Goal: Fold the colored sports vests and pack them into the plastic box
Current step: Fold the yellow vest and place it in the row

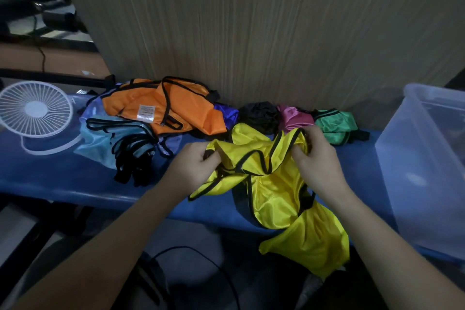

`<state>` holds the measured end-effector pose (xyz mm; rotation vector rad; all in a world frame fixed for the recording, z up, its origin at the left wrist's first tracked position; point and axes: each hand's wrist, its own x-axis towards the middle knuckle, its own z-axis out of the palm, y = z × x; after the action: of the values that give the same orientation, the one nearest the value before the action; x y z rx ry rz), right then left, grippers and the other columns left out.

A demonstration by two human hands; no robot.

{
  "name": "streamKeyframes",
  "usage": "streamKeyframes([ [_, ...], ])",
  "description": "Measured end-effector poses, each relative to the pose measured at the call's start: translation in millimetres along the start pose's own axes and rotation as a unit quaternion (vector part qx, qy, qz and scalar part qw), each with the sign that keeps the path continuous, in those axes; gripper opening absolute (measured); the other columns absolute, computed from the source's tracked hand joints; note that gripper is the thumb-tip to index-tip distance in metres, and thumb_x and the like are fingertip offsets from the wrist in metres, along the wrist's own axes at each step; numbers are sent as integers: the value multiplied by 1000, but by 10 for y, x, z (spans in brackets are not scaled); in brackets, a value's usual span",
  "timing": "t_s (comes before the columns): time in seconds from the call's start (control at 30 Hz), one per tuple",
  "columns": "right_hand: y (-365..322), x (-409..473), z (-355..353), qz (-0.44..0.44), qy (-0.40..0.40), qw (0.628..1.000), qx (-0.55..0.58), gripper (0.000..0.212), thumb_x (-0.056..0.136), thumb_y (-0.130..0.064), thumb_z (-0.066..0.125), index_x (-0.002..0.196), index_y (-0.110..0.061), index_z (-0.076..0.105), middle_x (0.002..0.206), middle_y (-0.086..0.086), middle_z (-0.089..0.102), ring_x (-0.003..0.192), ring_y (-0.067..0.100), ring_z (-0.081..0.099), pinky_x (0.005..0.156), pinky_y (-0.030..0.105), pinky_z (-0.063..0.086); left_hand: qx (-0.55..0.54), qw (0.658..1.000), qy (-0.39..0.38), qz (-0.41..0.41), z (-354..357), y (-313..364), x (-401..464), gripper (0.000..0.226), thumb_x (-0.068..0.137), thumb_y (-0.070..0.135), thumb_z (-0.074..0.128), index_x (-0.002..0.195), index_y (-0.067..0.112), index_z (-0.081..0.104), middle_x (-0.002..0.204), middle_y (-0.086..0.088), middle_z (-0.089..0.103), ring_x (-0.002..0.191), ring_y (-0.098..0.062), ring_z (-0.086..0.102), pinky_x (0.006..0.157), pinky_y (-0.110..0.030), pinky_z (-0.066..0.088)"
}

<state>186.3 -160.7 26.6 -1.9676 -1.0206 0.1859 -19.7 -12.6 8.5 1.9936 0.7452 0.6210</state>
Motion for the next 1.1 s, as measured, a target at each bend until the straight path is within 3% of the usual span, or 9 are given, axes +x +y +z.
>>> streamKeyframes([
  [0.13,-97,-106,61,-94,61,990,-85,44,84,-10,66,125,-16,52,118,1,45,113,19,47,97,41,44,-70,996,16,-59,-4,78,15,36,101,23,54,69,10,62,61,8,65,60,-5,60,60,-25,43],
  [0.23,-232,-248,113,-197,128,964,-127,45,78,-9,70,120,-9,56,117,10,46,112,27,46,97,42,40,-97,992,8,-81,-1,122,32,30,101,26,56,83,8,71,84,-3,76,81,-18,71,76,-34,53],
  [0.4,-263,-378,277,-323,1,939,-119,14,90,-17,59,103,-14,61,96,-10,50,88,10,49,79,38,45,-113,987,19,-111,23,121,52,28,100,27,56,90,7,72,91,-10,76,88,-24,72,82,-40,55],
  [0.53,-220,-405,354,-332,-86,936,-79,15,96,-28,55,107,-20,62,92,-23,45,77,-5,43,70,20,43,-170,978,-2,-119,38,126,54,23,101,26,55,90,14,72,90,-3,77,86,-18,73,72,-27,55],
  [0.67,-238,-423,394,-338,-149,925,-87,38,95,-55,56,119,-26,60,94,-24,45,76,-4,47,63,20,46,-184,976,-17,-118,77,145,41,27,102,25,54,77,23,65,68,13,69,68,2,65,64,-16,48],
  [0.77,-221,-421,436,-339,-171,916,-131,61,82,-72,60,126,-30,56,102,-22,44,81,-2,48,63,18,42,-181,977,-17,-112,91,152,37,38,102,23,54,64,27,58,54,16,57,53,4,52,58,-17,40],
  [0.83,-204,-417,464,-337,-164,912,-167,63,80,-71,62,127,-30,53,105,-17,44,81,-1,45,62,16,38,-197,974,-20,-107,76,167,31,35,101,23,55,67,27,59,54,17,57,52,5,53,54,-13,41],
  [0.97,-201,-428,489,-332,-119,917,-183,41,87,-52,57,120,-28,56,104,-12,48,79,10,56,57,18,35,-194,976,-42,-94,52,194,17,21,101,21,56,81,21,62,59,16,59,56,3,55,55,-13,44],
  [1.1,-212,-422,474,-311,-98,936,-134,25,91,-41,55,110,-27,60,97,-12,53,75,11,57,54,30,48,-125,991,-46,-31,37,214,-13,22,100,14,56,85,28,61,59,23,59,58,7,55,55,-9,39],
])
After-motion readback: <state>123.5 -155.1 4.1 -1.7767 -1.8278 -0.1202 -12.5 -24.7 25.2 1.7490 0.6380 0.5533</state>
